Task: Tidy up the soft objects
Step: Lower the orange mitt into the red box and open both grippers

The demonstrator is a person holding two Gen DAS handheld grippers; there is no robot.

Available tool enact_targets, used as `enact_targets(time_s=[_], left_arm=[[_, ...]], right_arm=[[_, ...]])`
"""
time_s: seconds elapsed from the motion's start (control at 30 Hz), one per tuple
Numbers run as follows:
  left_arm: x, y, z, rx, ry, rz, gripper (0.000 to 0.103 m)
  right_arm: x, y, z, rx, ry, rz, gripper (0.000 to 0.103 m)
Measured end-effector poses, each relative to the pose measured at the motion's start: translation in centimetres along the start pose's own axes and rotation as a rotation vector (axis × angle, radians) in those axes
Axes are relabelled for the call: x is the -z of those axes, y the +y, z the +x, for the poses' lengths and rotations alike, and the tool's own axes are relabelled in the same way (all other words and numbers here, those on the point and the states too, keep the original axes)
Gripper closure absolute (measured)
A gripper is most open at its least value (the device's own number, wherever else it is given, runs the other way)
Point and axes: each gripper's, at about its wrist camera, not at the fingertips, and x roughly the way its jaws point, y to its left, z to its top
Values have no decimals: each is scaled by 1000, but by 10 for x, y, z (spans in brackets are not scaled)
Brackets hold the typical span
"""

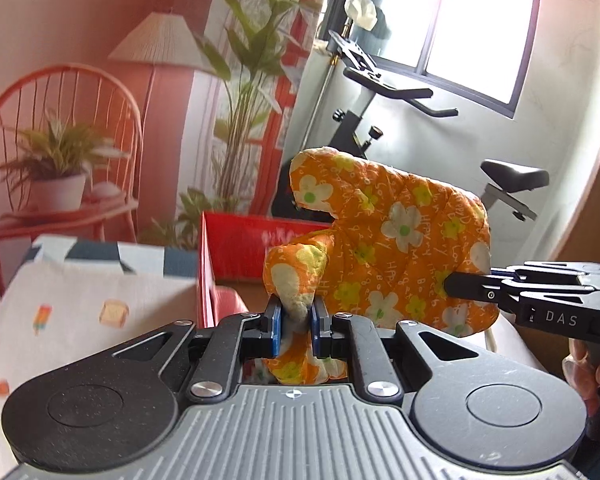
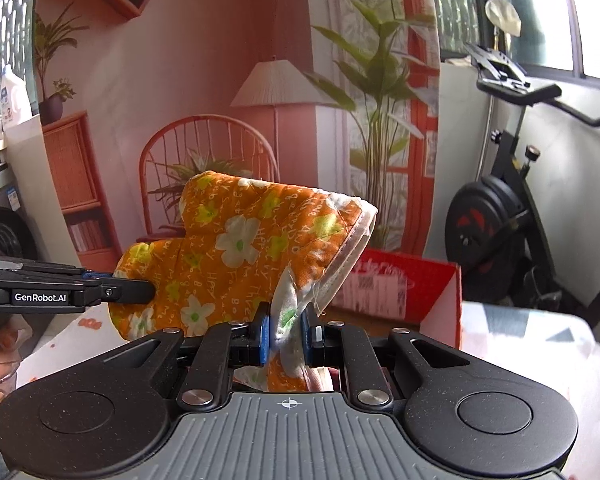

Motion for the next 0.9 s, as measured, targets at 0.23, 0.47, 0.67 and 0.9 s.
enact_targets(time_s=[0.23, 0.47, 0.67, 0.9], left_arm=[[-30, 3, 53, -38, 28, -22, 88], [-35, 11, 127, -64, 185, -17, 88], [-21, 29, 165, -68, 319, -61, 88], [-22, 32, 182, -89, 348, -40, 77]], right_arm=[[-30, -33, 53, 22, 12, 8, 89], [-29, -81, 124, -2, 119, 134, 89], [-17, -101, 178, -17, 306, 203, 89], [-6, -99, 197, 69, 371, 200, 71]])
